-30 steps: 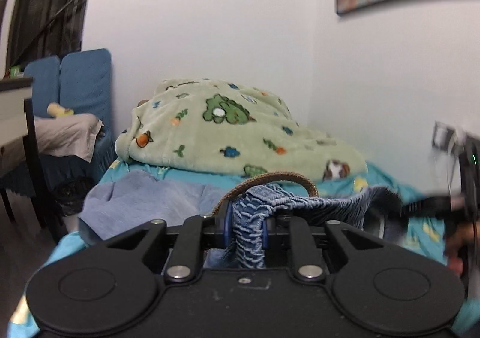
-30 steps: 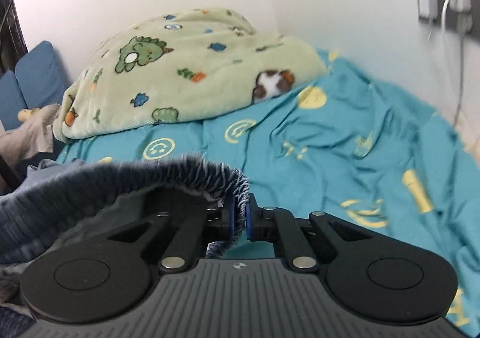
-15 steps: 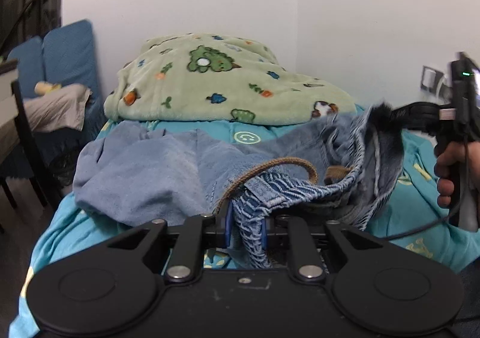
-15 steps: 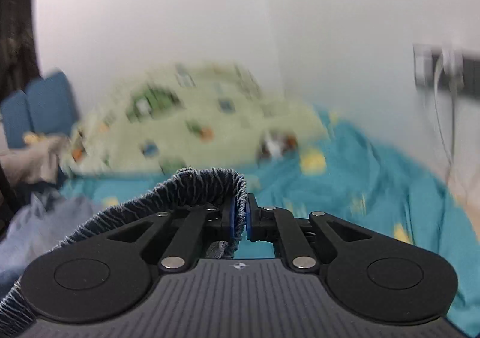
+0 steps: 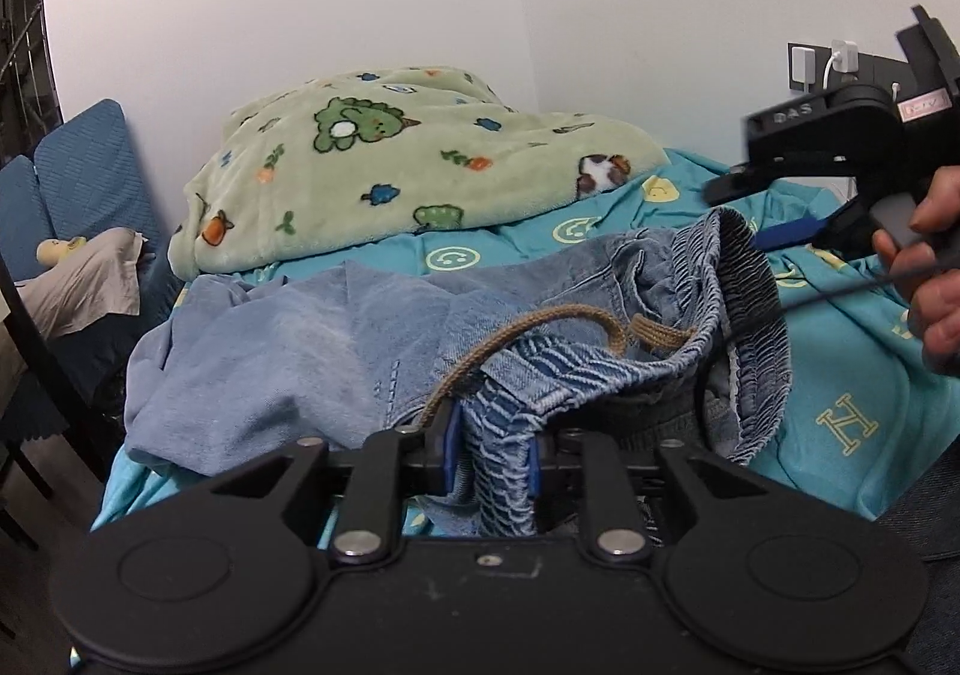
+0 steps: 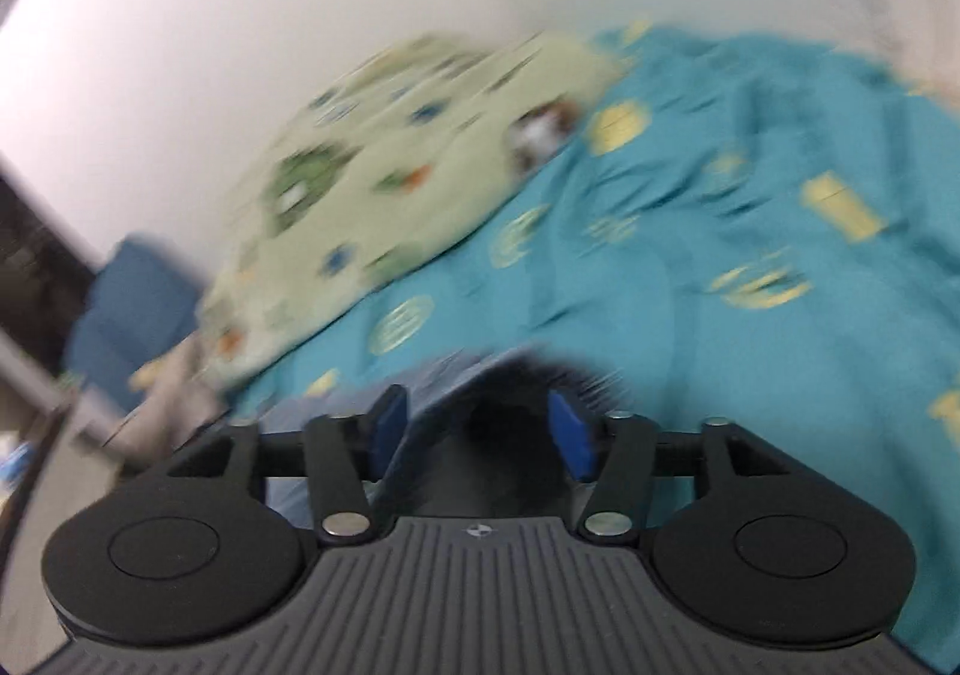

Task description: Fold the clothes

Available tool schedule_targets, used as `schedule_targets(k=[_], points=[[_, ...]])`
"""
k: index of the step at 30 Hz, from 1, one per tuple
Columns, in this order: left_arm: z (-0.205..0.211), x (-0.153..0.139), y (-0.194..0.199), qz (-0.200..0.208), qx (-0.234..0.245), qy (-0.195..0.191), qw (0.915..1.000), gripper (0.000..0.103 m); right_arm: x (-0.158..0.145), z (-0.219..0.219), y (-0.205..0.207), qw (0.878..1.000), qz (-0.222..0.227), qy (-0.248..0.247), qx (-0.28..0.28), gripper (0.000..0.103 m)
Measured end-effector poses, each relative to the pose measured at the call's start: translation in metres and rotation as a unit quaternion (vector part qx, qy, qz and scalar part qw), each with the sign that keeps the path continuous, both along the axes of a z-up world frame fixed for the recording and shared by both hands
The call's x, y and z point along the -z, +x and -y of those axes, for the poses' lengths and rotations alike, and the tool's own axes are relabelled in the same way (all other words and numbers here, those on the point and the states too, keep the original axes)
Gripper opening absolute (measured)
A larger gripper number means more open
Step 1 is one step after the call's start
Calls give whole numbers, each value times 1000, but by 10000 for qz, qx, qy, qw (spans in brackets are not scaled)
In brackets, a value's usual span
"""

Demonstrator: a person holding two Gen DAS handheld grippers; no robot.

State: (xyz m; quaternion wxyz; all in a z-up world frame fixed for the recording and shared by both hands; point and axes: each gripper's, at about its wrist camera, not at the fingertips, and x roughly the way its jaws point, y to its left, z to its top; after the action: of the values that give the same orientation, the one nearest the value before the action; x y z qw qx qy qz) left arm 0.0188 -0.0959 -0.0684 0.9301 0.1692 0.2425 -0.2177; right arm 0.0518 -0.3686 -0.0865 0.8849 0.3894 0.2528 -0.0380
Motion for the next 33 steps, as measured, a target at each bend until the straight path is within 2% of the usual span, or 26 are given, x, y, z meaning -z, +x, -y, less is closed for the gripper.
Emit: schedule_targets(k=[2, 4, 6, 7, 8, 10, 12, 16, 18, 23, 25, 27, 28, 30, 31, 33], points=[[1, 2, 0, -5, 7, 44, 10000, 23, 7, -10, 8, 9988, -110, 215, -414, 60], [3, 3, 0, -1, 15, 106, 9999, 23, 13, -17, 18, 9978, -206, 264, -579, 60], [5, 5, 1, -15, 28, 161, 9999, 30, 15, -18, 30, 9984, -339, 68, -455, 54], [6, 5, 1, -25, 34, 188, 9998, 33, 16, -17, 35, 9986, -396, -38, -347, 42], [7, 6, 2, -33, 40, 219, 9997, 40, 17, -14, 37, 9989, -414, -46, -210, 26], [9, 9, 1, -47, 52, 290, 9996, 46, 20, -8, 40, 9992, -397, 55, 21, 12], [13, 12, 0, -40, 114, 386, 9992, 53, 20, 1, 36, 9997, -180, 115, 139, 11], [21, 20, -2, -11, 271, 593, 9979, 56, 13, 15, 30, 9973, 410, 265, 542, 10], [26, 25, -3, -8, 347, 729, 9967, 56, 15, 25, 29, 9948, 427, 413, 833, 11], [37, 48, 0, -192, 501, 1280, 9903, 51, 34, 49, 33, 9876, -64, 777, 1360, 11], [37, 54, 4, -263, 472, 1318, 9898, 42, 38, 54, 35, 9869, -175, 807, 1388, 15], [35, 56, 8, -252, 408, 1277, 9907, 28, 40, 57, 37, 9867, -303, 747, 1413, 21], [34, 56, 8, -226, 366, 1229, 9915, 24, 40, 56, 37, 9868, -329, 679, 1433, 22], [31, 53, 8, -182, 296, 1082, 9935, 20, 38, 55, 37, 9870, -321, 515, 1486, 16], [29, 50, 7, -178, 262, 985, 9946, 20, 35, 53, 36, 9878, -224, 398, 1489, 8], [27, 45, 7, -190, 216, 856, 9959, 19, 26, 52, 42, 9923, -128, 236, 1209, 4]])
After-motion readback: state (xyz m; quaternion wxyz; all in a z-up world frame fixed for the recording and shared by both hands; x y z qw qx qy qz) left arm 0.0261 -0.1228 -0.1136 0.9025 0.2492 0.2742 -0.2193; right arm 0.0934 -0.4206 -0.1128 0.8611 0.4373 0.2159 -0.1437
